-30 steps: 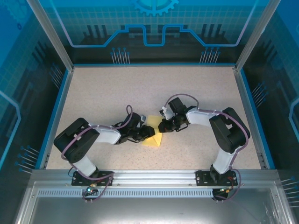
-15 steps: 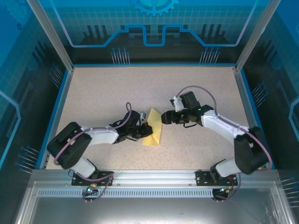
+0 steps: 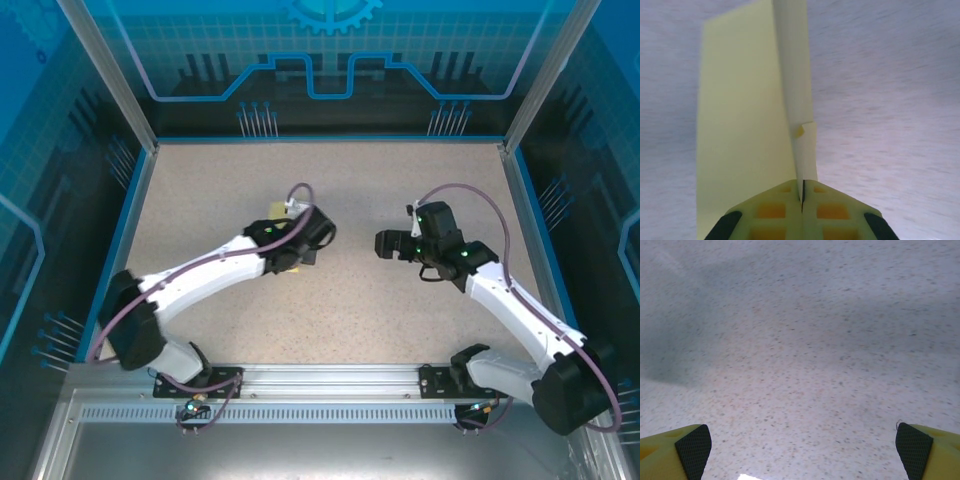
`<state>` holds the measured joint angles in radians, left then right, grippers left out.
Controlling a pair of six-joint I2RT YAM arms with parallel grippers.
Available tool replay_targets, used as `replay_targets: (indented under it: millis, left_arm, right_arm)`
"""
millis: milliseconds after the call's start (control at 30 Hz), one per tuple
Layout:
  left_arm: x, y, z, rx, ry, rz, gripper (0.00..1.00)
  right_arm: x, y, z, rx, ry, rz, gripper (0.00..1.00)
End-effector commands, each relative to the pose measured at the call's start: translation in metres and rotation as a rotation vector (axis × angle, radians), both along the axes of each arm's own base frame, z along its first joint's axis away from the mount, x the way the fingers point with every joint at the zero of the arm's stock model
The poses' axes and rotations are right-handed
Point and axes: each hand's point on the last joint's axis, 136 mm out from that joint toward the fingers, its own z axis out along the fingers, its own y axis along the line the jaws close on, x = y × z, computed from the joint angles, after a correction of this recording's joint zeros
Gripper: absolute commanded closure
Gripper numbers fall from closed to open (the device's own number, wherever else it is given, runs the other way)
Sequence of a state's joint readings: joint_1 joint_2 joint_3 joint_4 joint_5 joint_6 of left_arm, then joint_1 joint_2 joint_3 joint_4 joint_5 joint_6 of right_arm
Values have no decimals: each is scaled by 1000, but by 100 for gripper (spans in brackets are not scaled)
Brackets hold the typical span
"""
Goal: Fold a paper plane with a square sheet of paper (pick it up from the middle)
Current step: Turn over the paper at the center of the table.
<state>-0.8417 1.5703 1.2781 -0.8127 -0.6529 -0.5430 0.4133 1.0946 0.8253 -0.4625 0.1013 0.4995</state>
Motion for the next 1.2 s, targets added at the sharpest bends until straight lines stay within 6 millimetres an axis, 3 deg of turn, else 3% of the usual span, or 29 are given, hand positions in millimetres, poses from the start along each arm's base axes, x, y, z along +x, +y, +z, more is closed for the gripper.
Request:
replay_targets:
  millis: [0,133,333,600,767,933,1033,1167]
  left_arm:
    - [2,45,-11,541,-15,42,97]
    - [11,24,-43,681,-12,15,98]
    - [6,-12,-92,690,11,-52,98]
    - [-16,-41,-140,568,121,-122,95]
    - [-26,-52,-159,480,183,-138,91]
    - [-34,-74,-144,316,229,-153,72]
    - [-47,-103,-119,110,236,-206,54]
    - [-60,-118,-86,-106,237,-231,43]
  right_arm:
    - [-2,-27,-5,-49,11,-114,1]
    - [-4,-32,-5,-59,33,-124,1]
    - [-6,-40,-3,-62,45,-143,1]
    - [-4,-39,-9,-50,74,-142,1]
    - [-6,-32,-14,-19,100,-123,1]
    - [-7,-32,-17,14,103,-152,1]
    - [-4,-29,-14,33,104,-155,1]
    - [2,-22,-13,60,120,-140,1]
